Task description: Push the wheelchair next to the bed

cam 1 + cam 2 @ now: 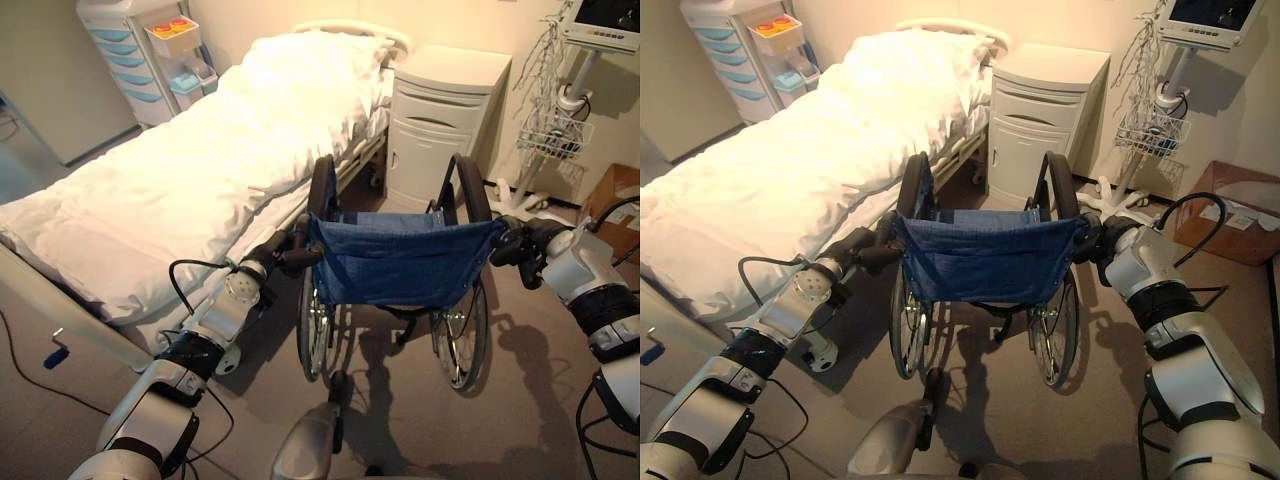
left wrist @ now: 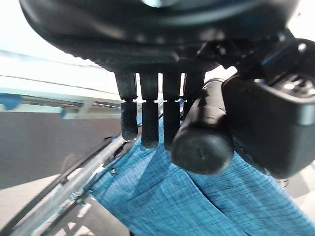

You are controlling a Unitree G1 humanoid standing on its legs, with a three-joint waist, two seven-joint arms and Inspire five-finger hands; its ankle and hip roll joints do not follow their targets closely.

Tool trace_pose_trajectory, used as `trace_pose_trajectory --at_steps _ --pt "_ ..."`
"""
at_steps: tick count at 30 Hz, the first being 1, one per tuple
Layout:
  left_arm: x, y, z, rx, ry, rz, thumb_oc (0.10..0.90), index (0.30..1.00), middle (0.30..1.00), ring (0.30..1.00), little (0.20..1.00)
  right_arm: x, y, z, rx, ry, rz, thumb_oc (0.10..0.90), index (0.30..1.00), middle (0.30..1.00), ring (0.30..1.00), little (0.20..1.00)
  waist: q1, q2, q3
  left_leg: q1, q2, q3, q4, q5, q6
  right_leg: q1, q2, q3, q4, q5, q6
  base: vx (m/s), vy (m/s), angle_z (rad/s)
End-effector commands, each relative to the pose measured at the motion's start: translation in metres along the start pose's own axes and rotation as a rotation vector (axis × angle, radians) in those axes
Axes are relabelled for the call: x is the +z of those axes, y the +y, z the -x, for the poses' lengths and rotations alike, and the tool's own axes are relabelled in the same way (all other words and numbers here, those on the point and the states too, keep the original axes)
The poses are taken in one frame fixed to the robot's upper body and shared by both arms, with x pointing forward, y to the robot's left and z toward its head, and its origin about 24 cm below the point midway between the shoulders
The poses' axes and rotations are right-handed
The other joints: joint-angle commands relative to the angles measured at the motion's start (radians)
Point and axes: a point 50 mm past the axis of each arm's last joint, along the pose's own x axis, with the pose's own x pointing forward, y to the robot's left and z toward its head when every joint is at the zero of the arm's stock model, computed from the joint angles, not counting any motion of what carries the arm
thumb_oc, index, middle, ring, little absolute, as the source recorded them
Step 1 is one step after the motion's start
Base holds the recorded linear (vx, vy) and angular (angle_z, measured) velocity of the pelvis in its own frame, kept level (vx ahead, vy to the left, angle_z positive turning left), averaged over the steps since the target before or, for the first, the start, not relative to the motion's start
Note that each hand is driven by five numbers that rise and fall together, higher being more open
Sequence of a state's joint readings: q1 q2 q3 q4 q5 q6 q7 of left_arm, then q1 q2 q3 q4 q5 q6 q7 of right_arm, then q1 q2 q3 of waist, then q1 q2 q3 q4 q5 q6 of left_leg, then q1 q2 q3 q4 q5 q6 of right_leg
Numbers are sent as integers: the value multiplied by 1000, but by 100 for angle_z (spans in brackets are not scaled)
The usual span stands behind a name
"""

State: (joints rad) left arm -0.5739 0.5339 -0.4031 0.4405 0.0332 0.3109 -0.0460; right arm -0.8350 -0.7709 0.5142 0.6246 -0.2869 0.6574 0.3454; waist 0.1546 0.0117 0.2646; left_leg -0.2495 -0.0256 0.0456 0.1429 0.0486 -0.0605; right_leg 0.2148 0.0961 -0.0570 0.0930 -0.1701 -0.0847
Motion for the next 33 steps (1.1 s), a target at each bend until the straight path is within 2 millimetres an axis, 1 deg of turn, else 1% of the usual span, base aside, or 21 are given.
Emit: trace_pose_trajectory --at_steps 1,3,5,9,10,14,17,22,24,25,26,27,28,29,31,33 --pt "-31 -11 -4 -51 139 -145 400 300 300 300 300 29 60 1 179 -194 127 400 300 300 300 300 -56 -53 3 107 -32 -11 0 19 58 0 -121 -24 14 96 175 404 186 -16" --pt "-31 -8 -4 -47 151 -140 400 300 300 300 300 28 62 0 182 -198 123 400 300 300 300 300 -53 -56 -11 128 -33 -8 -10 4 66 -2 -137 -39 23 95 186 317 148 -24" --pt "-26 1 -7 -33 151 -148 400 300 300 300 300 32 59 -1 169 -207 113 400 300 300 300 300 -49 -57 -22 131 -34 1 -7 -8 72 -16 -160 -55 35 101 195 249 152 -10" --pt "-21 5 -10 -14 157 -159 400 300 300 300 300 34 55 -3 134 -229 112 400 300 300 300 300 -47 -60 -20 127 -46 -4 -9 -14 80 -34 -183 -59 40 137 212 134 113 -27" --pt "-21 6 -11 -3 166 -158 400 300 300 300 300 39 52 -2 108 -248 116 400 300 300 300 300 -45 -60 -19 133 -48 -1 -23 -13 84 -40 -193 -64 39 152 222 135 126 -20" --pt "-21 4 -12 18 168 -157 400 300 300 300 300 48 49 -2 63 -278 131 400 300 300 300 300 -39 -57 -23 146 -52 3 -51 -13 90 -51 -220 -78 33 189 238 106 89 -13" --pt "-20 3 -12 29 166 -161 400 300 300 300 300 51 47 -2 42 -291 140 400 300 300 300 300 -33 -55 -26 151 -52 1 -62 -13 93 -57 -229 -81 29 198 241 93 61 -7" --pt "-16 11 -12 58 159 -182 400 300 300 300 300 60 46 -1 39 -305 120 400 300 300 300 300 -19 -57 -29 150 -56 -6 -91 -6 97 -70 -239 -86 18 219 248 28 -3 -6" --pt "-14 13 -12 65 162 -200 400 300 300 300 300 61 47 -1 39 -308 109 400 300 300 300 300 -15 -59 -31 152 -63 -14 -108 -1 100 -78 -239 -95 -8 229 251 3 -55 -1" --pt "-18 16 -11 76 176 -201 400 300 300 300 300 66 48 0 46 -319 103 400 300 300 300 300 -11 -60 -31 171 -58 -8 -123 0 93 -99 -253 -125 -30 250 255 4 -84 -11" --pt "-23 22 -8 106 195 -200 400 300 300 300 300 74 49 3 47 -345 100 400 300 300 300 300 -3 -60 -24 200 -43 20 -142 -2 85 -134 -276 -176 -34 282 258 -13 -103 -14" --pt "-25 25 -7 119 203 -200 400 300 300 300 300 78 49 4 47 -354 98 400 300 300 300 300 0 -60 -20 210 -37 32 -149 -4 82 -148 -282 -196 -31 293 259 -49 -120 -30" --pt "-28 32 -3 146 225 -200 609 613 613 613 613 85 50 7 43 -369 78 800 900 900 900 900 10 -58 -14 224 -25 63 -165 -4 82 -169 -284 -241 -18 299 263 -59 -128 -69" --pt "-31 34 -2 160 235 -195 800 900 900 900 900 88 51 8 54 -369 46 800 900 900 900 900 19 -57 -15 222 -22 78 -167 -2 84 -167 -284 -255 -17 298 266 -47 -129 -77" --pt "-33 34 -1 162 234 -189 800 900 900 900 900 88 52 7 73 -364 11 800 900 900 900 900 22 -56 -19 215 -23 79 -159 -1 85 -159 -282 -243 -11 304 270 18 -62 -36" --pt "-38 27 -2 137 241 -185 800 900 900 900 900 83 54 4 87 -341 -30 800 900 900 900 900 17 -47 -35 228 -19 77 -161 0 83 -149 -279 -235 -5 296 268 116 2 4"
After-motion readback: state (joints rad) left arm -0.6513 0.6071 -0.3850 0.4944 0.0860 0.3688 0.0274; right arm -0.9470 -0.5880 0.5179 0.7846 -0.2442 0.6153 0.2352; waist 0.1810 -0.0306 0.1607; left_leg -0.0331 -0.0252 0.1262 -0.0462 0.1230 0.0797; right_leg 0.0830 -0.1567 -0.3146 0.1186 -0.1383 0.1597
